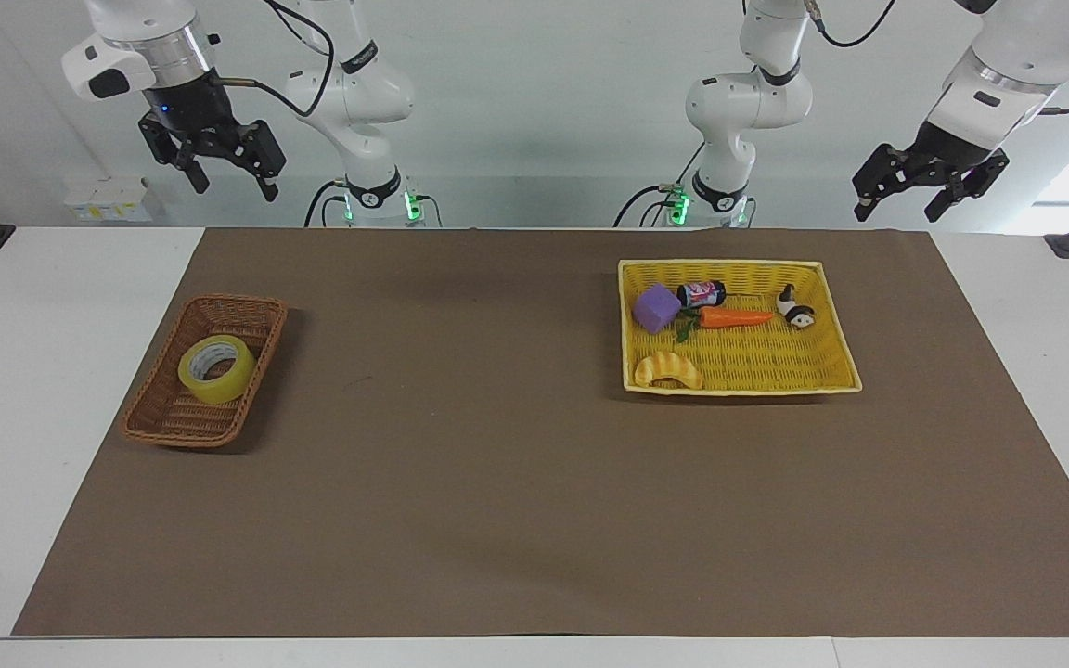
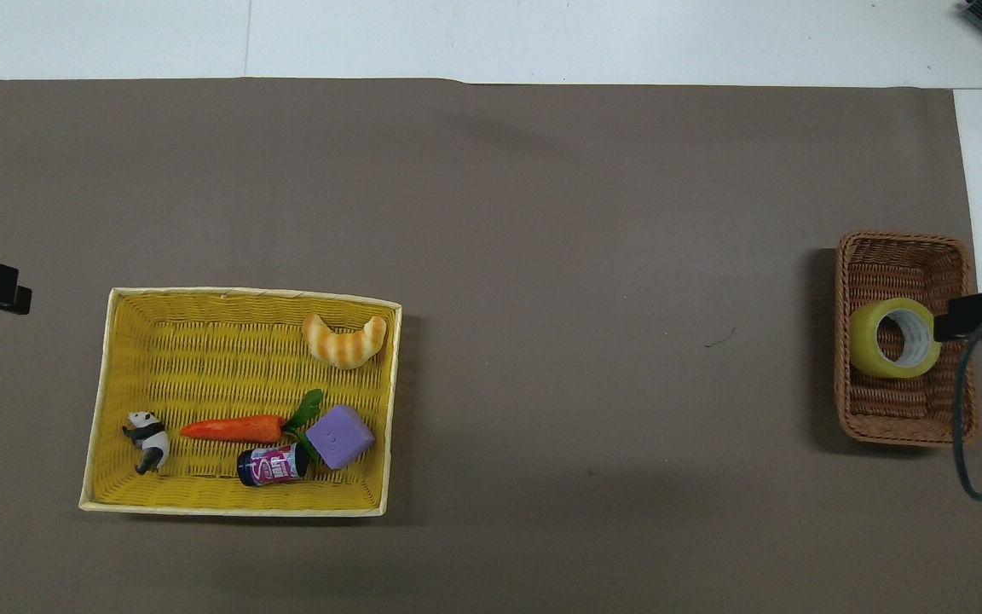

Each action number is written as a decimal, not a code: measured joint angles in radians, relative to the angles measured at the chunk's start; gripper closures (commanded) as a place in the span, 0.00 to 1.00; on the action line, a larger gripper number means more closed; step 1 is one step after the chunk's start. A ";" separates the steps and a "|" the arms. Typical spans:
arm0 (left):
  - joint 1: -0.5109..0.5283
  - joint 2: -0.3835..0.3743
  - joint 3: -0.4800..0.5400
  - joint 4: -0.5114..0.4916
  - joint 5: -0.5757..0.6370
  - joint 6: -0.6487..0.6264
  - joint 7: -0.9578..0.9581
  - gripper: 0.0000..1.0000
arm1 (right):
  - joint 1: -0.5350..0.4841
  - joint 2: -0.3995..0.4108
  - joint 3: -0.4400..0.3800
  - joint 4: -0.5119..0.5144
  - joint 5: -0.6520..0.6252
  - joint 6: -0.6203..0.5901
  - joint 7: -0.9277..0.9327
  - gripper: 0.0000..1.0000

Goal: Move tape to another basket

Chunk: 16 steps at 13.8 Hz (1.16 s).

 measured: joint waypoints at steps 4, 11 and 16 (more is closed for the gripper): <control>0.000 0.000 0.000 0.000 0.000 0.000 0.000 0.00 | 0.000 0.000 -0.001 -0.001 0.000 -0.001 -0.034 0.00; 0.000 0.000 0.000 0.000 0.000 0.000 0.000 0.00 | -0.002 -0.005 -0.002 -0.005 0.000 -0.023 -0.052 0.00; 0.000 0.000 0.000 0.000 0.000 0.000 0.000 0.00 | -0.004 -0.009 -0.004 -0.007 0.000 -0.024 -0.053 0.00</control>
